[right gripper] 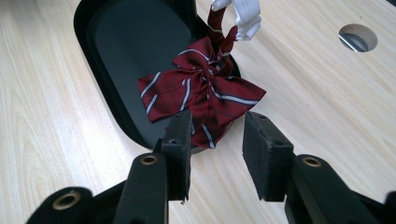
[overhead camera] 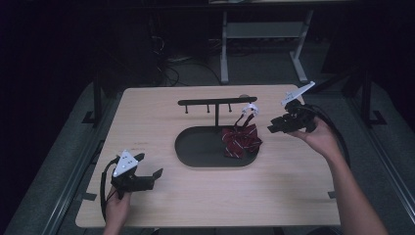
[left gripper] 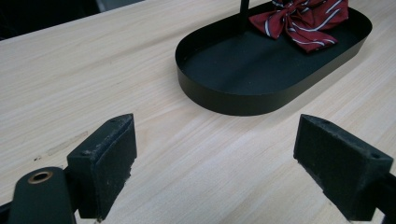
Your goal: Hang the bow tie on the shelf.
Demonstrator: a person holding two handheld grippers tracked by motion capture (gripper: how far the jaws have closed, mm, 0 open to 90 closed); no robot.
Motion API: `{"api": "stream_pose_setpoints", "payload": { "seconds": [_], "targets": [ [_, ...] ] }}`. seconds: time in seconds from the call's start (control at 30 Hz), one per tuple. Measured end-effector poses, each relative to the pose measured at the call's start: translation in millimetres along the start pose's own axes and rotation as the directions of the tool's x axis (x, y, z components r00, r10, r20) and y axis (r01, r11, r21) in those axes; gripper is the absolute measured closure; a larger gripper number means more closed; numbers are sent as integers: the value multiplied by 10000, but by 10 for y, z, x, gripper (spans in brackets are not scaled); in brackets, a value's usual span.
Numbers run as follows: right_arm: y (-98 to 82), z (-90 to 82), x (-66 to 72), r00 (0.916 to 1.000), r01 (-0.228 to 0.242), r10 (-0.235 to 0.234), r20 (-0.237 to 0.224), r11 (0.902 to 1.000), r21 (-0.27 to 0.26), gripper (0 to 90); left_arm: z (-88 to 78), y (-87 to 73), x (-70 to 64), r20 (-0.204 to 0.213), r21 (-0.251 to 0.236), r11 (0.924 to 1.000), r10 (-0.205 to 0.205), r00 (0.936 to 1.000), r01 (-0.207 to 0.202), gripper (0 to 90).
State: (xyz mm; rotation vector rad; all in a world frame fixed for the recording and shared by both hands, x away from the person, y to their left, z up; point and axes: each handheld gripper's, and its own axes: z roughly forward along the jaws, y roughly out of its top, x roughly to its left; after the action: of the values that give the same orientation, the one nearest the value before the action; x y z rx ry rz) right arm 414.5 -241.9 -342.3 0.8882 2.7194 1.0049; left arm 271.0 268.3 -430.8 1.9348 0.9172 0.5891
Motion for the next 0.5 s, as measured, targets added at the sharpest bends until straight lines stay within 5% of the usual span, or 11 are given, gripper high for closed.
{"api": "stream_pose_setpoints", "payload": {
  "seconds": [0.5],
  "targets": [
    [-182,53,17,9998,-189,190,-104,9997,142,588,-1,-4,0,-9,-4,10000,9,10000,-9,130]
  ]
}}
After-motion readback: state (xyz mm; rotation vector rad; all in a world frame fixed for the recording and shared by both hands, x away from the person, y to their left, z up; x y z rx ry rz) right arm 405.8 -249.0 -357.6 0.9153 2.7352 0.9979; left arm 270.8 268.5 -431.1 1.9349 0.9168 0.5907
